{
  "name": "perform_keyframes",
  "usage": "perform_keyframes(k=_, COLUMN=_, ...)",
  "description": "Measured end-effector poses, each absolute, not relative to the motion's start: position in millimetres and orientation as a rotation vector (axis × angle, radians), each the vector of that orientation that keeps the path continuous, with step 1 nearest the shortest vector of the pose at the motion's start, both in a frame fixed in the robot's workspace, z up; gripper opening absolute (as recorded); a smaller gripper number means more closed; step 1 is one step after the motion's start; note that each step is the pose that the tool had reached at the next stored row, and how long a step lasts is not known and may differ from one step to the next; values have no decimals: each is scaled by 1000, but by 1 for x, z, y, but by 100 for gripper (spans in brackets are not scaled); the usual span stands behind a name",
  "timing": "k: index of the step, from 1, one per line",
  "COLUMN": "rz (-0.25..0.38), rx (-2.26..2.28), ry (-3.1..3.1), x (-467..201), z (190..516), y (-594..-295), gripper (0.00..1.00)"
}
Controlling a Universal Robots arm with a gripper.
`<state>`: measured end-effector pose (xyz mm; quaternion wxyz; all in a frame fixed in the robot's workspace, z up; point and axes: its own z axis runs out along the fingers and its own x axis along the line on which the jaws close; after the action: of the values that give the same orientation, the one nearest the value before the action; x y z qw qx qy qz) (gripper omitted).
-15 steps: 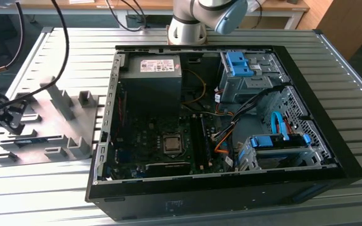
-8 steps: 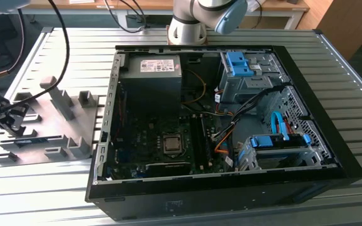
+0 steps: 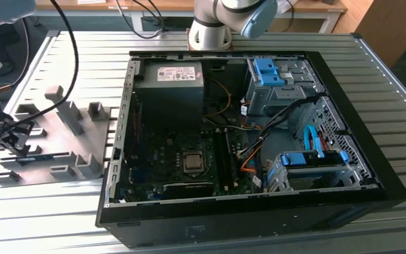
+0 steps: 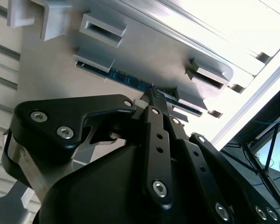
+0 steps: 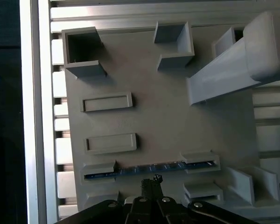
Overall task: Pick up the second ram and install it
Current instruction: 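Reach for the second ram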
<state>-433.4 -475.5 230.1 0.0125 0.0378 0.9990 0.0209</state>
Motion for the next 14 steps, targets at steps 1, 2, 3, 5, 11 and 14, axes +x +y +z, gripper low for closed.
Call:
perform_keyframes(k=1, rz=65, rx=118, ry=3114, x=-434, z=228, y=-475, gripper=10)
perform_keyframes(k=2, rz=65, rx=118, ry=3114, x=-434, z=227, y=-475, gripper=10)
perform_keyframes(k=3, rz=65, rx=118, ry=3114, x=-434, z=225, y=-475, gripper=10)
perform_keyframes(k=5, rz=64, rx=118, ry=3114, x=-434, z=222, y=-475, gripper=10)
perform_keyframes(k=11, rz=64, rx=118, ry=3114, x=-435, z=212, y=-476, gripper=10)
perform_keyframes(k=14, rz=58, rx=118, ry=3114, x=-435, z=208, y=-475, gripper=10)
